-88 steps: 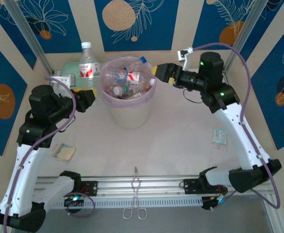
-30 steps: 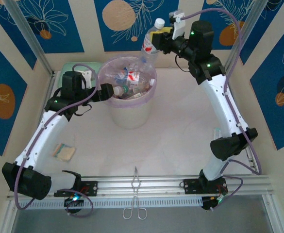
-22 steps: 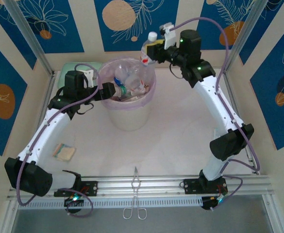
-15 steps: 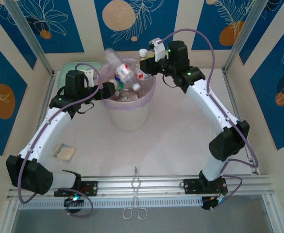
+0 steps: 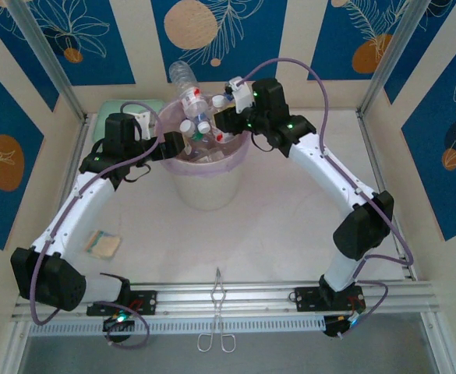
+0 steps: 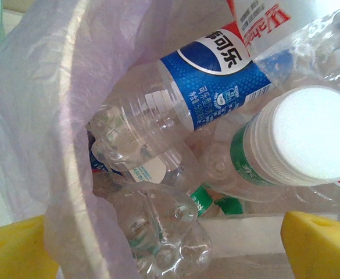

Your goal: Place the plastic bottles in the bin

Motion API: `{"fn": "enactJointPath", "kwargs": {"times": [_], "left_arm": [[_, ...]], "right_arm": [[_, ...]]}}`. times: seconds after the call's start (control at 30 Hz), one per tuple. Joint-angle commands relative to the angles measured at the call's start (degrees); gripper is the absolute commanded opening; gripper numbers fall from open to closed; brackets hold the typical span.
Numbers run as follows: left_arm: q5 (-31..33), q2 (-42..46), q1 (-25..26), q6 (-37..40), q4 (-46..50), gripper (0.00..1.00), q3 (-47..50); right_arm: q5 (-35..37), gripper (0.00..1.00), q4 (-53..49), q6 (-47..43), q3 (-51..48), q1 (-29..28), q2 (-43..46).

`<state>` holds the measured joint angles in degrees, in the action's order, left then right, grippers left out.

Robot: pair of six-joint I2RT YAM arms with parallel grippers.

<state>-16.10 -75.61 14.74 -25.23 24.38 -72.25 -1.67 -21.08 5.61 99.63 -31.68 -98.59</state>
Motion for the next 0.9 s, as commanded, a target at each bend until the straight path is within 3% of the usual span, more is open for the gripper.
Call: {"fn": "enactJointPath", "kwargs": {"times": [0.0, 0.47, 0.53, 0.6, 0.8, 0.87], "left_arm": [[-3.07, -0.15, -0.32, 0.05, -2.14, 0.94, 0.77], [-3.87, 0.82, -0.29, 0.93, -2.06, 0.93, 0.8], [-3.85, 0.99, -0.26, 1.11, -1.88, 0.93, 0.59], [-3.6, 1.13, -0.32, 1.49, -1.07, 0.93, 0.31], [-3.32, 1.67, -0.33, 2.21, -0.39, 0.93, 0.6], [-3.68, 1.57, -0.33, 2.11, -0.54, 0.93, 0.46]], "right_arm": [[0.73, 0.02, -8.58, 3.66, -6.15, -1.97, -4.88], [0.38, 0.06, -3.65, 12.06, -19.61, -2.47, -1.66], [-1.96, 0.13, -4.4, 13.33, -18.45, -1.17, 0.06], [-4.73, 0.32, -4.97, 14.17, -15.94, 0.69, 2.64], [-3.92, 0.75, -14.07, 9.51, -1.84, 1.84, 5.38], [-4.38, 0.77, -16.44, 8.55, 1.36, 2.38, 5.4]]}}
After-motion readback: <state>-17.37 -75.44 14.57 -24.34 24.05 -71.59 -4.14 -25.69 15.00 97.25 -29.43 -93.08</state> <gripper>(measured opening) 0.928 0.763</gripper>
